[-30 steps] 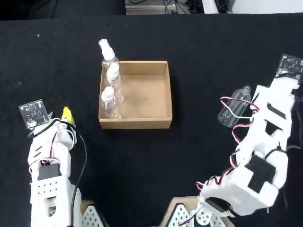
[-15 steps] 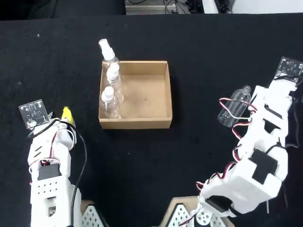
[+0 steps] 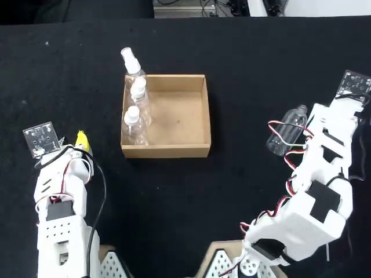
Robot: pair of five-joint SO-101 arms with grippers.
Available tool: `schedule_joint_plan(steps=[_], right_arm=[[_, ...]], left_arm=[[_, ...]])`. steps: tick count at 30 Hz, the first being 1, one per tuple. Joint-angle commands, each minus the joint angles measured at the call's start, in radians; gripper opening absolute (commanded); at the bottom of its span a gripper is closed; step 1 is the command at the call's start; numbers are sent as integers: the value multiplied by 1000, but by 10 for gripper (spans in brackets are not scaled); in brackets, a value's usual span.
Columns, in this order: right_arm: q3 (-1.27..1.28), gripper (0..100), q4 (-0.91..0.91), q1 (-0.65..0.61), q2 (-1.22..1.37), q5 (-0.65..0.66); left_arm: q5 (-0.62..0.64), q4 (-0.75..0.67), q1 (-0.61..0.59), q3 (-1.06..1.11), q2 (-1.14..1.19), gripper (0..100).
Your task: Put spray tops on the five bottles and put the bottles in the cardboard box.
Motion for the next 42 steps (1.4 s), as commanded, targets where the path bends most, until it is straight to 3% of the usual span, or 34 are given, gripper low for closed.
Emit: schedule_joint_plan(steps=[1,14,20,25,42], right_arm=[[-65,314,-72,-11,-10,-17],[-64,309,-75,-14,-8,-11],[-62,169,-120,-12,-8,-17],[-59,116,-135,-2,-10,-18],[-21,93,-132,15,-50,-18]], left_arm=[[-11,-26,-8,-10,-17,130],[-11,-26,-8,-10,-17,130],[-11,-26,-8,-10,-17,130],[-11,-26,-8,-10,-17,130],[-11,-26,-7,-10,-17,130]])
